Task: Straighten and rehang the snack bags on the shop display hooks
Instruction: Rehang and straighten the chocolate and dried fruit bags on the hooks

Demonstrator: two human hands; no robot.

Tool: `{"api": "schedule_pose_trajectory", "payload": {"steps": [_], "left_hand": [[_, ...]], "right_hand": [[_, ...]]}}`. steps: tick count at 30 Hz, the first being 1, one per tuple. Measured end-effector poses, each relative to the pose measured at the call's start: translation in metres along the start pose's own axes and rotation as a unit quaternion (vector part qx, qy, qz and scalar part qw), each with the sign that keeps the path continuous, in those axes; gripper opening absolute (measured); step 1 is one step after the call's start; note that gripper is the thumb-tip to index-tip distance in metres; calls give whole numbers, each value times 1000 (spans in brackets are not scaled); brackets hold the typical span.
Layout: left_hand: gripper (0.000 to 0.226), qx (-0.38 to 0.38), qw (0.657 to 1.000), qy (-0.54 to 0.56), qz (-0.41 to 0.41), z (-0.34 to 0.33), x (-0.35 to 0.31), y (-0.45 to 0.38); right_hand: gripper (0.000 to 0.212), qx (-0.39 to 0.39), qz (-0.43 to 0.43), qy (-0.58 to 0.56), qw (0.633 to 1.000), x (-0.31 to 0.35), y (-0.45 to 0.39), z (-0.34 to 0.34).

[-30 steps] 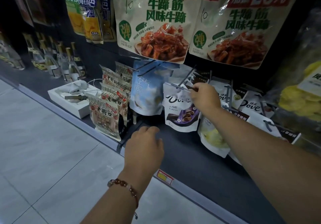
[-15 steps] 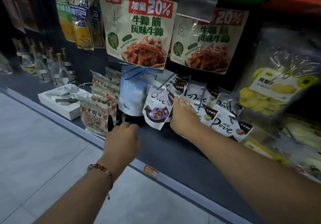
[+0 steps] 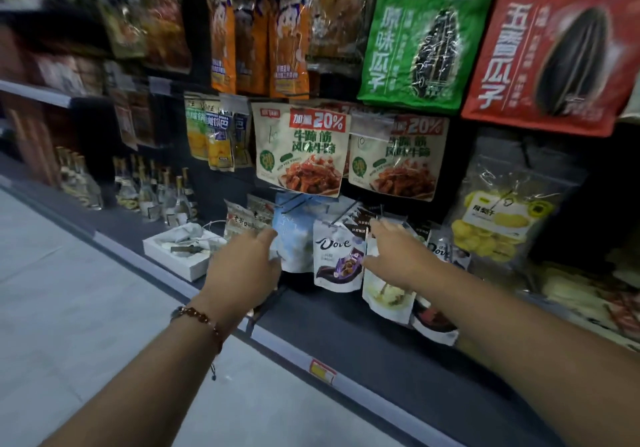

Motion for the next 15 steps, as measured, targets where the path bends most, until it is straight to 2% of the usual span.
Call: {"api": "schedule_pose_trajectory", "payload": {"steps": [4,7,10,15], "left_hand": [[52,-3,999,32,-4,24,17,-6],[52,11,999,45,28,17,27,-3],[53,28,996,68,51,2,31,-1],[50,8,994,91,68,0,39,-18]], "right_hand": [[74,-10,16,-3,1000,21,-8,8],[71,-17,31,-22,999,35,-21,4],[70,-5,25,-60,998,46,-39,-3],[50,5,-27,-184,983,54,-79,-5]]}}
Point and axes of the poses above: each hand's wrist, its own y-axis away from the middle knuckle, its own z-axis out of the back of the hand, x = y × z, the point moved 4 cm from there along -y, towards the middle knuckle, and after that the axes turned 15 degrees about -z, right-handed, at the moved point
